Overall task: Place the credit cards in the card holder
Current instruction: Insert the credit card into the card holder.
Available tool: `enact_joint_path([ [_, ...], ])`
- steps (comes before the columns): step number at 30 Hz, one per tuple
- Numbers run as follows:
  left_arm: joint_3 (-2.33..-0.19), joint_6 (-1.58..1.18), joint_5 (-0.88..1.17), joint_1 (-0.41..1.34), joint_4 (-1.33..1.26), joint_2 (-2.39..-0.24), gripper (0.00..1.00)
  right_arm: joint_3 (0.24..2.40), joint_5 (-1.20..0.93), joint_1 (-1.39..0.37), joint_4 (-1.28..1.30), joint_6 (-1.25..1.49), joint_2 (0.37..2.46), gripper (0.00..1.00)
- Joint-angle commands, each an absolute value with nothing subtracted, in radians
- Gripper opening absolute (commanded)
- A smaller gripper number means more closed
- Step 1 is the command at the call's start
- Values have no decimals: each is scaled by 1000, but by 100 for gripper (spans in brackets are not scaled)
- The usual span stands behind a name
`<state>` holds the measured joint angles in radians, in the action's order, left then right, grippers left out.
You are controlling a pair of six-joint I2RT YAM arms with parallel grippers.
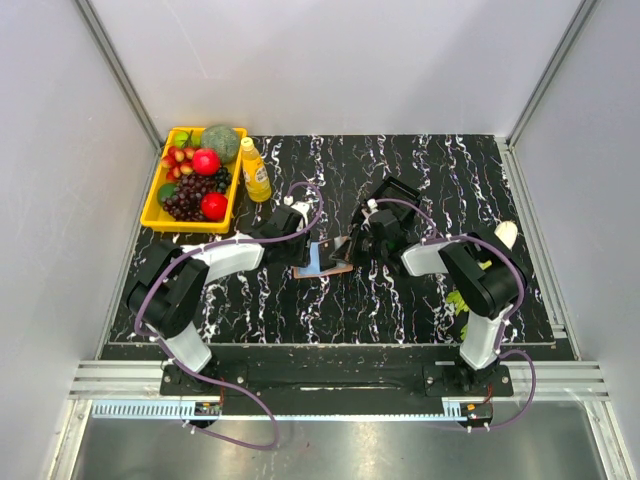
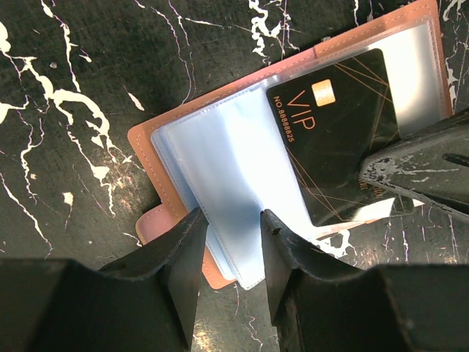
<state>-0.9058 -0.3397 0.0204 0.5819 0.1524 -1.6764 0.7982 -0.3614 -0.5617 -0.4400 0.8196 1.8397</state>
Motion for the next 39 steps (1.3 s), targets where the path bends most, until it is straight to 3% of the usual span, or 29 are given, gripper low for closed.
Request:
enact_joint_path([
  [1,-891,-324,-11,580,222,-1674,41,830,-387,-554,-466,811,1890,0],
  [39,-879,-339,-17,578,216,-1720,41,773,-422,-558,-528,845,1899,0],
])
